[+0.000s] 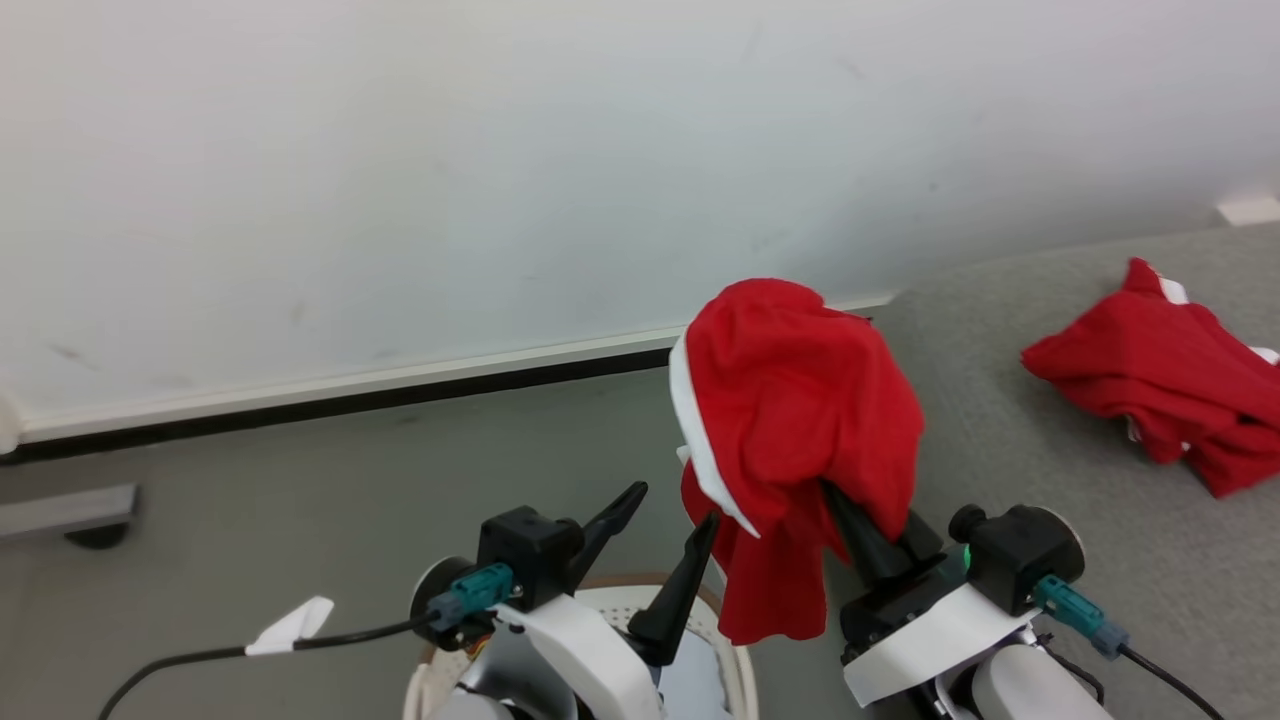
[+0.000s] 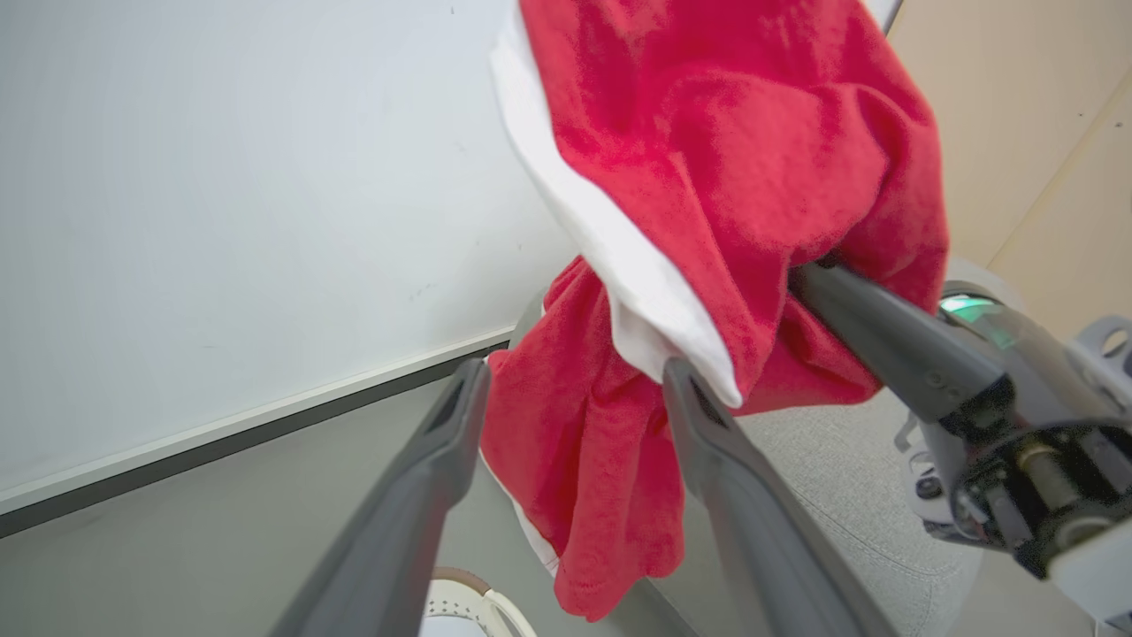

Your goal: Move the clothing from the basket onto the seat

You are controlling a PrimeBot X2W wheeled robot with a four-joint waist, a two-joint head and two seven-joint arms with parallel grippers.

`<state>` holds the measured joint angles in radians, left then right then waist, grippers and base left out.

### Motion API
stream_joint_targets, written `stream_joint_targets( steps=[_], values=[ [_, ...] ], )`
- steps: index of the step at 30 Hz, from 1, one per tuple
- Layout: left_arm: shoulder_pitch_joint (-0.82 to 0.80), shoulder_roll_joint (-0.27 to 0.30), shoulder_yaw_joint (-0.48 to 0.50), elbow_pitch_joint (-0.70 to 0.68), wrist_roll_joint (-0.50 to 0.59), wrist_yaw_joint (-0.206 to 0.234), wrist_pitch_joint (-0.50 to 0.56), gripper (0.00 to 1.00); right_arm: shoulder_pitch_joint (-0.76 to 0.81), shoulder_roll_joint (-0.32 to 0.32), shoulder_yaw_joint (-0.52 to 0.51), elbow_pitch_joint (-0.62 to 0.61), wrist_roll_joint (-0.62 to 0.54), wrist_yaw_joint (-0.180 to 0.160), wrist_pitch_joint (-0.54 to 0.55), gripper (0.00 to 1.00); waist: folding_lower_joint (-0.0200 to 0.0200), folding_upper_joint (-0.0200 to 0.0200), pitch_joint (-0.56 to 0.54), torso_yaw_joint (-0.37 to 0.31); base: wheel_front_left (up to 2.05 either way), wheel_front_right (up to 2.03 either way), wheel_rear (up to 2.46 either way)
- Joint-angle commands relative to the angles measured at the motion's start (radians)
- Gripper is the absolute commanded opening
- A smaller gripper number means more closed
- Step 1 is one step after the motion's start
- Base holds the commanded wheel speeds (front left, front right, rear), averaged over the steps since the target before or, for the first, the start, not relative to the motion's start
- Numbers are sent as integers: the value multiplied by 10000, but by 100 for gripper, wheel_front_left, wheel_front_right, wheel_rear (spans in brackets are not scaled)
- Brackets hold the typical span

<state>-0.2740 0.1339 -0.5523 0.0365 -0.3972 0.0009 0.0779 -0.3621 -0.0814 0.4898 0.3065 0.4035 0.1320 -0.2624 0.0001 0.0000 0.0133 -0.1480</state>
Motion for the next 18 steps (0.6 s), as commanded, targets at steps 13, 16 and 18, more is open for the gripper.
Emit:
stream_joint_targets(
  steps=[13, 16, 18],
  values=[
    [-168, -28, -253, 12, 70, -49, -166, 100, 504, -612, -988, -553, -457, -24, -37, 0, -1, 0, 471, -2053, 0, 0, 0],
    [-241, -24, -304, -9, 102, -50, -147, 100, 596, -683, -1177, -706, -566, -24, -35, 0, -1, 0, 573, -2292, 0, 0, 0],
    [-303, -11, -348, -36, 131, -58, -119, 100, 632, -709, -1267, -800, -626, -24, -37, 0, -1, 0, 645, -2416, 0, 0, 0]
  ],
)
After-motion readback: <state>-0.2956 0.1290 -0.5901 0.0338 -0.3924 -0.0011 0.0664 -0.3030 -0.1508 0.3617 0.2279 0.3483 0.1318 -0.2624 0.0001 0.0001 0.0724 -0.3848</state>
